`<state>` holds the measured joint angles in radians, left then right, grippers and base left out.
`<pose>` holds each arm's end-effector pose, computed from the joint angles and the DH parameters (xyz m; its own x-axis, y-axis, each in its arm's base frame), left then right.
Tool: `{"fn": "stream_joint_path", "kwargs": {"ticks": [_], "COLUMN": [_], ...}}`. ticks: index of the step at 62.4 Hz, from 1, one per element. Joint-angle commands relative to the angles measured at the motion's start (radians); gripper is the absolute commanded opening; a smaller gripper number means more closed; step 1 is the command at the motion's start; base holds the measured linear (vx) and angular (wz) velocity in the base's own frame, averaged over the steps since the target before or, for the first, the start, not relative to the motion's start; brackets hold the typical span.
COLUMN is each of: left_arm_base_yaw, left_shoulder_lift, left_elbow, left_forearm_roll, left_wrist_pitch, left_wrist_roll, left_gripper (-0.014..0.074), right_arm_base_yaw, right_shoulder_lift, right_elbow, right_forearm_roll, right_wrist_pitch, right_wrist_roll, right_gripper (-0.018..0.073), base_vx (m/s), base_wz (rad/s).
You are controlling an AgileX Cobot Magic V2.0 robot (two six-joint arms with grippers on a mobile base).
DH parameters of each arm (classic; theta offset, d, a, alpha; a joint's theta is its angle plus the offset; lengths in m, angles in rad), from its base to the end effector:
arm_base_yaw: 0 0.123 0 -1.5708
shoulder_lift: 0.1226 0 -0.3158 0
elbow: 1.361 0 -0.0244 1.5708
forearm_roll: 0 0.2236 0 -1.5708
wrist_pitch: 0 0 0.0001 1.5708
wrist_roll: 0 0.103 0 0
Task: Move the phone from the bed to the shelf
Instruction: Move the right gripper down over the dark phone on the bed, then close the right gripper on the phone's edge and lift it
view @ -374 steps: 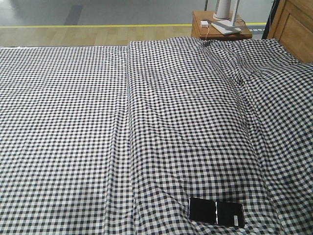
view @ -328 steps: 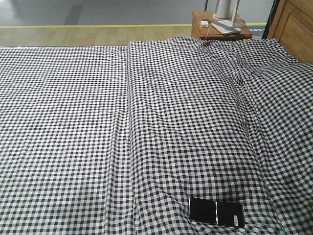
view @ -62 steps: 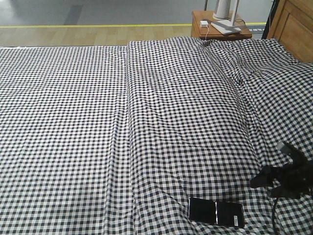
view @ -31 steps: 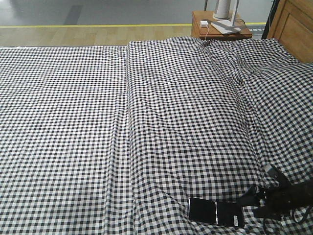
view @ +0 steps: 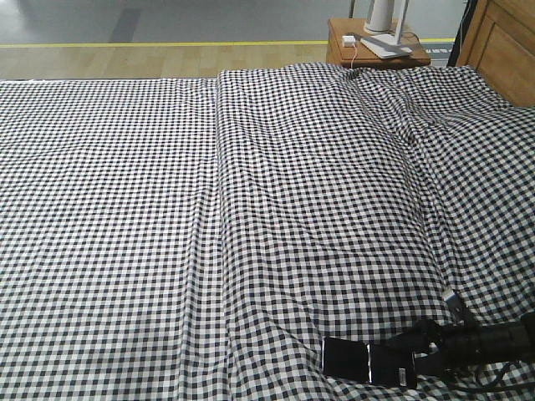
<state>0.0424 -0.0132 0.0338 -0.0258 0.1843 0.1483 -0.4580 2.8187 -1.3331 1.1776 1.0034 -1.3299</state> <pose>0.0099 -0.0001 0.1845 -0.1210 0.1176 -0.9857 -0.0230 0.9924 0.1212 0.3481 -0.0821 -0.0904 -0.9792 0.1999 0.0359 0.1456 0.5676 0.8103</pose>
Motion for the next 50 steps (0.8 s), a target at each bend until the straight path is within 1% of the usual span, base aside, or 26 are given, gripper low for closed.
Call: {"fn": "stream_joint_path", "kwargs": {"ticks": [1, 6, 15, 22, 26, 32, 36, 42, 50], "left_arm_base_yaw": [-0.004, -0.004, -0.004, -0.004, -0.004, -0.004, -0.004, -0.004, -0.004], "left_shoulder_lift": [-0.013, -0.013, -0.013, -0.013, -0.013, -0.013, -0.013, -0.013, -0.013], "left_elbow": [-0.021, -0.021, -0.021, -0.021, -0.021, -0.021, -0.021, -0.021, -0.021], "left_forearm_roll": [-0.009, -0.009, -0.009, -0.009, -0.009, -0.009, -0.009, -0.009, -0.009], "left_wrist_pitch": [-0.072, -0.072, -0.072, -0.072, -0.072, -0.072, -0.072, -0.072, -0.072], "left_wrist_roll": [-0.006, -0.006, -0.006, -0.006, -0.006, -0.006, -0.006, -0.006, -0.006], "left_gripper": [0.0001, 0.0001, 0.0001, 0.0001, 0.0001, 0.0001, 0.0001, 0.0001, 0.0001], "right_arm_base_yaw": [-0.001, 0.004, 0.041, 0.07, 0.071, 0.068, 0.065, 0.065, 0.059], "right_shoulder_lift": [-0.019, 0.012, 0.048, 0.049, 0.049, 0.049, 0.049, 0.049, 0.049], "right_elbow": [-0.019, -0.023, -0.023, -0.023, -0.023, -0.023, -0.023, -0.023, -0.023], "right_forearm_roll": [0.034, 0.062, 0.107, 0.111, 0.115, 0.113, 0.107, 0.091, 0.089], "right_wrist_pitch": [0.112, 0.152, 0.198, 0.191, 0.196, 0.205, 0.22, 0.237, 0.26], "right_wrist_roll": [-0.016, -0.027, -0.077, -0.105, -0.105, -0.105, -0.105, -0.106, -0.121], "right_gripper": [0.0594, 0.0594, 0.0594, 0.0593, 0.0586, 0.0547, 0.0496, 0.0386, 0.0167], "base_vx": [0.0, 0.0, 0.0, 0.0, 0.0, 0.0, 0.0, 0.0, 0.0], "base_wz": [0.0, 0.0, 0.0, -0.01, 0.0, 0.0, 0.0, 0.0, 0.0]}}
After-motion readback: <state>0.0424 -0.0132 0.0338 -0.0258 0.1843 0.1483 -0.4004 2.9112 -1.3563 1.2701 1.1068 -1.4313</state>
